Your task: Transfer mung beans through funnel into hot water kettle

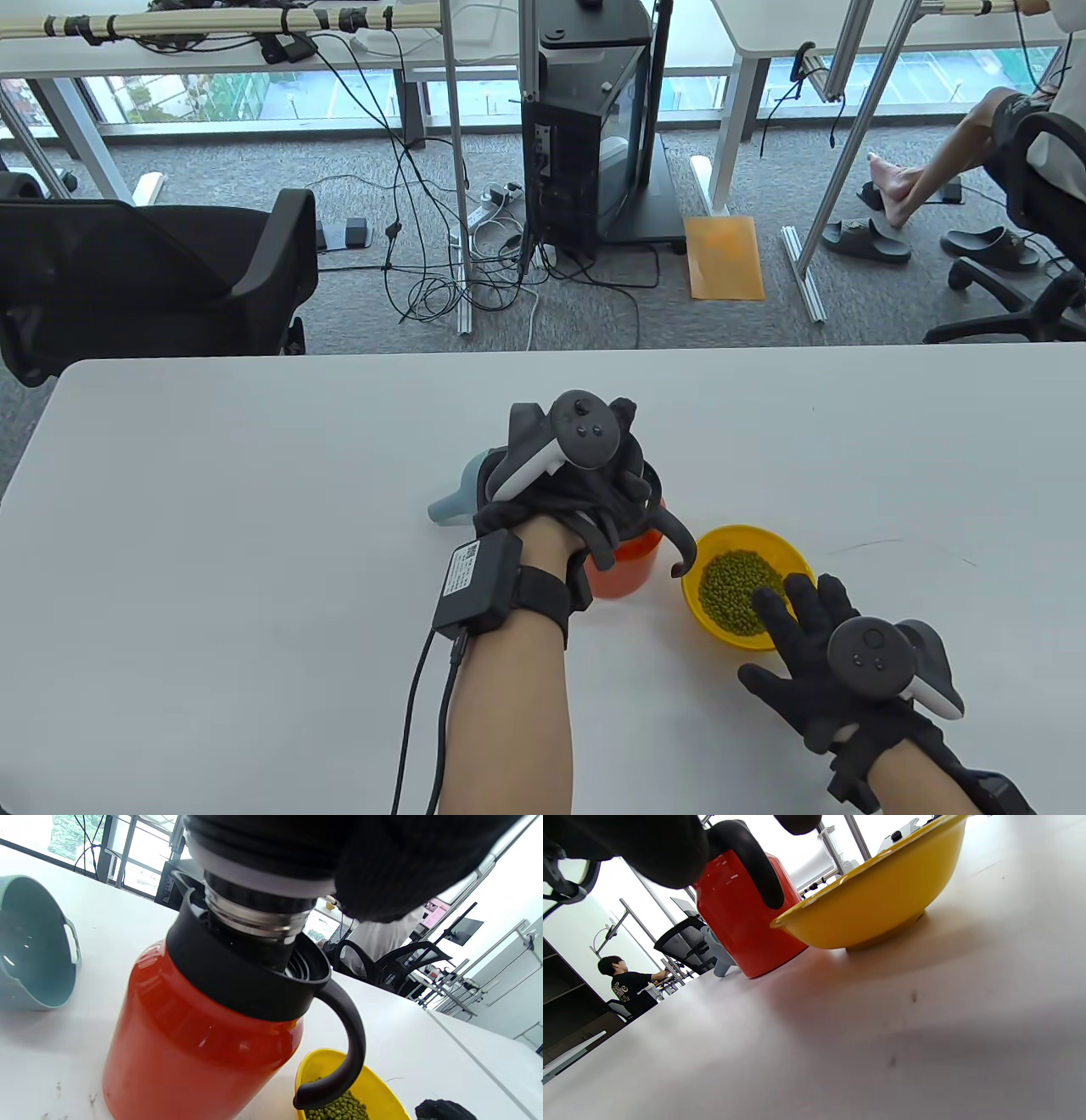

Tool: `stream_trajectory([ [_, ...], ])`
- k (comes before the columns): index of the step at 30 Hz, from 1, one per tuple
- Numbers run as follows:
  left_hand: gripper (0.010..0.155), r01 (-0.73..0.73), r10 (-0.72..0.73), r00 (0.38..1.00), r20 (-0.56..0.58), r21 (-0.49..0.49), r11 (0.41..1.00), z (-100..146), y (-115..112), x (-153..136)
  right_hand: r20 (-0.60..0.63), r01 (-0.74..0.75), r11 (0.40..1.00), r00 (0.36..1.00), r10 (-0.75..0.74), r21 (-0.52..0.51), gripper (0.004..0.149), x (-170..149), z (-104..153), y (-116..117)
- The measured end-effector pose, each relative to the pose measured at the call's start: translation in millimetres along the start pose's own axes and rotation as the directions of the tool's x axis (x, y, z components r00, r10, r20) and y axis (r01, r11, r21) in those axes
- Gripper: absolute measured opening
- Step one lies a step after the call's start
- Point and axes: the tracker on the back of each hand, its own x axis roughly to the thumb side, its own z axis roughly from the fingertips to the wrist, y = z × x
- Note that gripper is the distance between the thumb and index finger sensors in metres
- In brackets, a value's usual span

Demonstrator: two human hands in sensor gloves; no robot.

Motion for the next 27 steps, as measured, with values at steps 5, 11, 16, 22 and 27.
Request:
stream_trajectory([
  [5, 0.1, -0.295, 0.292, 0.955, 0.042, 0.082, 0.952, 24.0, -4.0, -32.8, 0.005, 0.002, 1.0, 1.0, -0.002, -0.008, 0.089, 0.3, 0.1, -0.9],
  [11, 0.095, -0.608, 0.598, 0.794, 0.112, 0.183, 0.773, 52.7, -23.1, -85.2, 0.005, 0.015, 1.0, 1.0, -0.014, -0.021, 0.088, -0.4, 0.3, -2.1],
  [16, 0.09, -0.807, 0.797, 0.587, 0.143, 0.19, 0.56, 71.9, -45.2, -125.8, 0.002, 0.025, 0.999, 1.0, -0.025, -0.028, 0.088, -1.7, 0.6, -3.4],
  [22, 0.085, -0.829, 0.843, 0.532, 0.076, 0.247, 0.501, 86.5, -62.8, -156.6, 0.005, 0.038, 0.999, 0.999, -0.038, -0.031, 0.088, -3.4, 0.7, -3.4],
  [27, 0.086, -0.807, 0.841, 0.539, -0.036, 0.263, 0.529, 92.7, -79.4, -172.3, 0.003, 0.04, 0.999, 0.999, -0.04, -0.022, 0.088, -3.6, 0.4, -2.4],
])
